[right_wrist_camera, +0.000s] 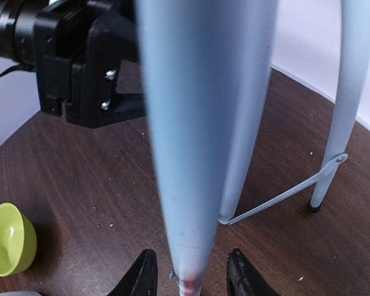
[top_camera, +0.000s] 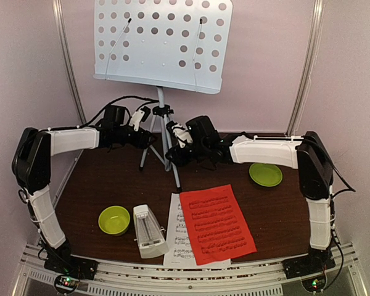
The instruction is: Set up the instrument practice props
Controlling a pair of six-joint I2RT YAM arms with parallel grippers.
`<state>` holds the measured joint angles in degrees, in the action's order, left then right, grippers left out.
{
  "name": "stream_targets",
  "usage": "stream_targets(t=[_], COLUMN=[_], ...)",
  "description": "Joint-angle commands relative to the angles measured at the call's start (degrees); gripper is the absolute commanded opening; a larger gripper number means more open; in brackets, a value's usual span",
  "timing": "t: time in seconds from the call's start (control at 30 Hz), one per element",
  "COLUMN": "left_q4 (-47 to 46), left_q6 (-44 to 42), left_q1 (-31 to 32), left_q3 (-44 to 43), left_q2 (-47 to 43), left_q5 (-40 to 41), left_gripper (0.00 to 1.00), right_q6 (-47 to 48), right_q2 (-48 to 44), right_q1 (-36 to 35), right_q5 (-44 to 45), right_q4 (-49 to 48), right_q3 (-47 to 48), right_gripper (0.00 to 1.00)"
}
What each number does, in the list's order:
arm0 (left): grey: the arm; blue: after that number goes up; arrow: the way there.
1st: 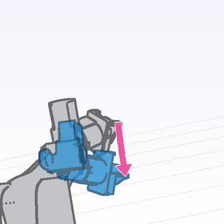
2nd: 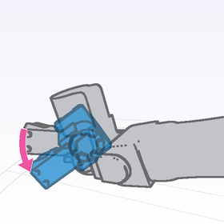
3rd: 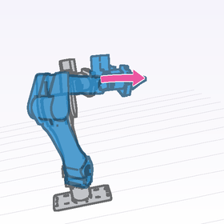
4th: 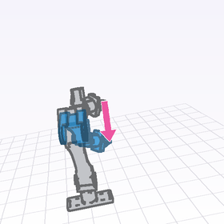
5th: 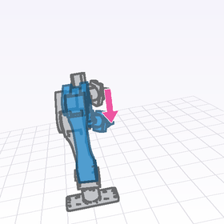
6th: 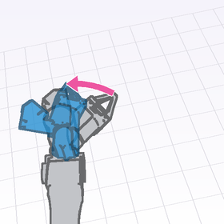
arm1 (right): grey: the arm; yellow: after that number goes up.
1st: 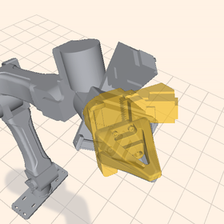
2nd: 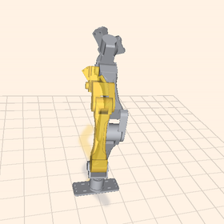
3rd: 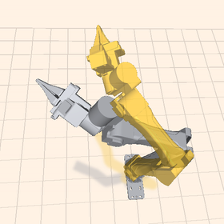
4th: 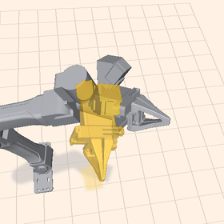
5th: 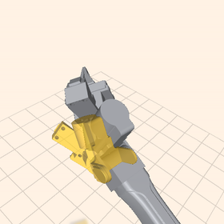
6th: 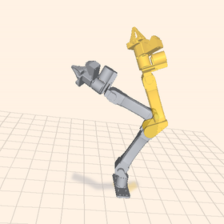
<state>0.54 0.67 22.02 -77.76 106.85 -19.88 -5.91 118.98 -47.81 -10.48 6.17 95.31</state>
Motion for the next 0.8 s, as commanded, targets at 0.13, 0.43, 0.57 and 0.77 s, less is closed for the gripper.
stream_targets(t=[0.13,0.43,0.57,0.77], left_q4=[-4.61,-3.84,-3.72,-4.17], left_q6=[0.65,0.95,0.83,1.01], left_q1=[-0.17,-0.13,0.15,1.07], left_q3=[0.31,1.06,1.65,3.09], left_q2=[0.41,0.03,-0.63,-2.37], left_q5=[-1.89,-1.60,-0.39,3.24], left_gripper=[0.42,0.27,0.23,0.17], right_q6=[0.88,0.99,3.18,5.83], right_q2=[-1.49,-2.43,-3.90,-7.04], right_q1=[1.54,3.11,3.41,4.00], right_q5=[2.53,1.39,1.36,2.44], right_q4=[0.51,0.11,0.15,0.53], right_q3=[-0.04,-1.28,-2.81,-5.24], right_gripper=[0.31,0.13,0.01,0.00])
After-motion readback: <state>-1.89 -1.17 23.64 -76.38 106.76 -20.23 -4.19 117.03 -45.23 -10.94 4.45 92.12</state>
